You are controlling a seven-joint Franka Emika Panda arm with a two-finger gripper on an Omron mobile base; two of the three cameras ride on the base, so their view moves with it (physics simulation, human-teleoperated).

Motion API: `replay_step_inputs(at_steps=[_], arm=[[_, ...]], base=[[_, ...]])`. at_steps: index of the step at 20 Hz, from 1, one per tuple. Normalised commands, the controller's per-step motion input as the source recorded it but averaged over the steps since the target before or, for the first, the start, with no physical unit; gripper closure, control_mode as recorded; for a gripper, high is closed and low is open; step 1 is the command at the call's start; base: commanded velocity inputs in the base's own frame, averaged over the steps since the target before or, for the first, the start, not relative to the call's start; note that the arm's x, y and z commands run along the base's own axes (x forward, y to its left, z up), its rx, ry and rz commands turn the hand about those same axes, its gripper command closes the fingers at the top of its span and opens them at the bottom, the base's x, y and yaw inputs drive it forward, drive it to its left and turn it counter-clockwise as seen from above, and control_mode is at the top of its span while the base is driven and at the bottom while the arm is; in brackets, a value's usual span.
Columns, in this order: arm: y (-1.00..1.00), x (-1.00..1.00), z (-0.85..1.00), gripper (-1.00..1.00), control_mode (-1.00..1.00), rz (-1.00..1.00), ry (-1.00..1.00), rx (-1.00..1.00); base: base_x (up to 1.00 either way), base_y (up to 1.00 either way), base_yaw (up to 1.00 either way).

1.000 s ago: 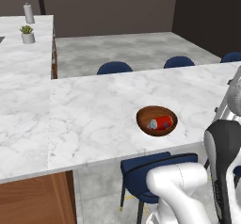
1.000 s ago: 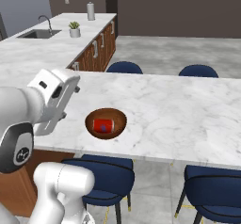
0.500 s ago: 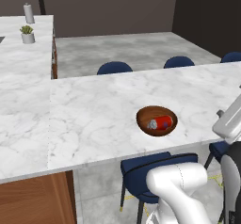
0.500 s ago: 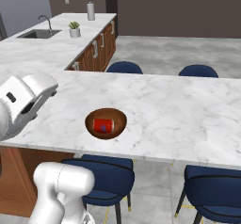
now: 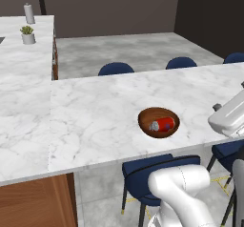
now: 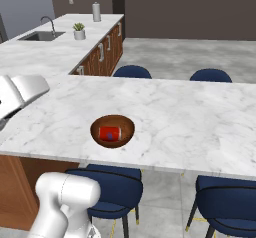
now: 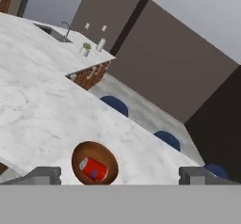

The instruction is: Open the fridge, grab two sodas, and place both sodas inside the bowl with ice on the dining counter.

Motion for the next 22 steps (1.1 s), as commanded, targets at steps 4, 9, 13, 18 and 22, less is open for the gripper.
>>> replay_step_inputs(at_steps=[4,9,13,18,22], arm=[[0.22,-0.03,0.06,-1.0,-1.0,0.0,0.09,0.18],[0.14,-0.08,0.0,-1.0,-1.0,0.0,0.07,0.14],[0.01,-0.2,-0.08,-1.0,-1.0,0.0,0.03,0.11],[0.0,-0.22,-0.22,-1.0,-1.0,0.0,0.0,0.07],[0.0,-0.11,-0.29,-1.0,-1.0,0.0,0.0,0.02]], base=[[0.0,0.0,0.0],[0.0,0.0,0.0],[0.0,0.0,0.0],[0.0,0.0,0.0],[0.0,0.0,0.0]])
